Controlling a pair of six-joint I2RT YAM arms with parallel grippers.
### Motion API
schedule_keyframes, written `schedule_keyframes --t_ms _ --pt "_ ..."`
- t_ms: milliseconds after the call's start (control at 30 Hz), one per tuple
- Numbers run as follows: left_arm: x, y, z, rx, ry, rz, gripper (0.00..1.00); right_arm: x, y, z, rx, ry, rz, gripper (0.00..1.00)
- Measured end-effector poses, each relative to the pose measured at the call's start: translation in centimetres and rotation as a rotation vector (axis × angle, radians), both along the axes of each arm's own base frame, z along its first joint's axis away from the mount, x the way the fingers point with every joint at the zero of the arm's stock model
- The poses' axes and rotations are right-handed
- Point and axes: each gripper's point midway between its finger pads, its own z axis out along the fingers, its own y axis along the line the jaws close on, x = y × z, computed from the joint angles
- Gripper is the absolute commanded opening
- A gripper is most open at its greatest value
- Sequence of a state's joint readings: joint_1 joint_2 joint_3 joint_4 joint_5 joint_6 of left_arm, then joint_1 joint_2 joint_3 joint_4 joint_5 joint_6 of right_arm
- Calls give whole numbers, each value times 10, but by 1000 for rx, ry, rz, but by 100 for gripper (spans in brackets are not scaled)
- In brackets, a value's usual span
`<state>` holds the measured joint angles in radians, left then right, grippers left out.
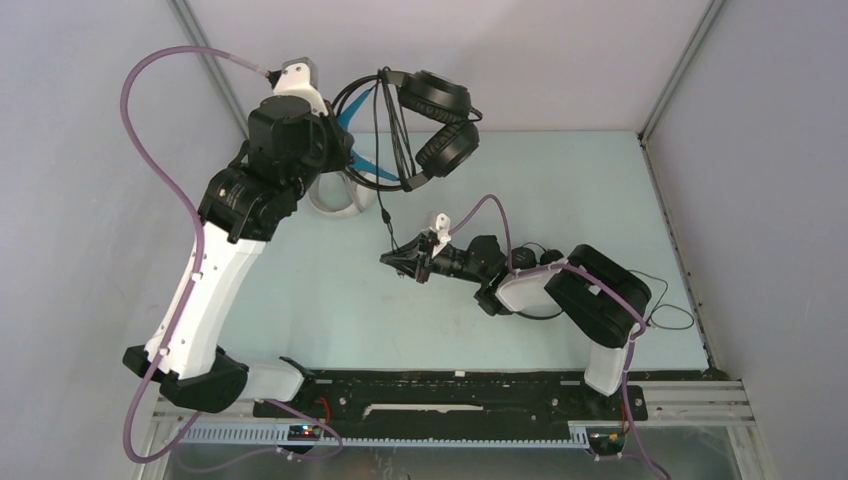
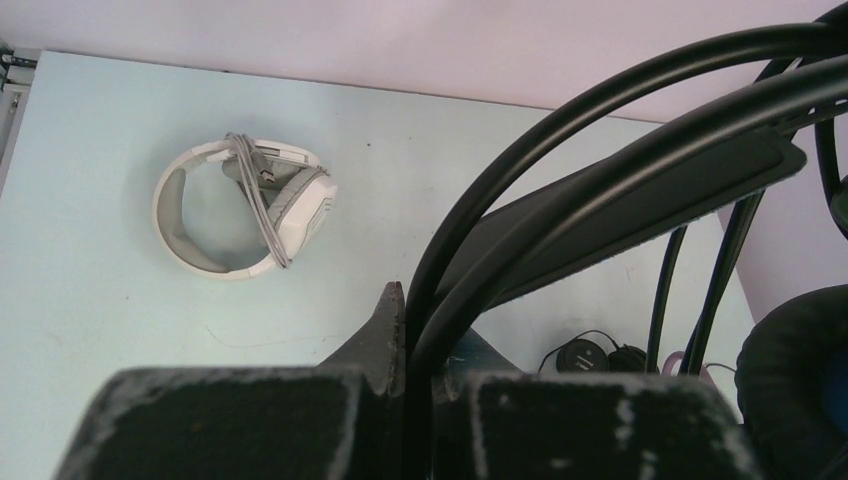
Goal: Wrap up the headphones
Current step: Wrap the headphones cable around the headphones.
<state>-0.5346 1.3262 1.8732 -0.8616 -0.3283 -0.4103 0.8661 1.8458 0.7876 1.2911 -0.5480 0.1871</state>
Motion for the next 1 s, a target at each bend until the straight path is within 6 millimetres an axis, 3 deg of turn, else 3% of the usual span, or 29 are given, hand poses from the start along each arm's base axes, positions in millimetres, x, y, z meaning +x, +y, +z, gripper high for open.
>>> schedule_keyframes --t_ms 133,400,1000 --pt "-1 1 3 -3 -4 0 0 2 -4 -2 6 19 -7 0" --pt "-1 8 -1 20 4 32 0 20 -32 -7 39 64 -69 0" --pt "0 38 5 76 -9 155 0 14 -41 -10 46 56 -72 0"
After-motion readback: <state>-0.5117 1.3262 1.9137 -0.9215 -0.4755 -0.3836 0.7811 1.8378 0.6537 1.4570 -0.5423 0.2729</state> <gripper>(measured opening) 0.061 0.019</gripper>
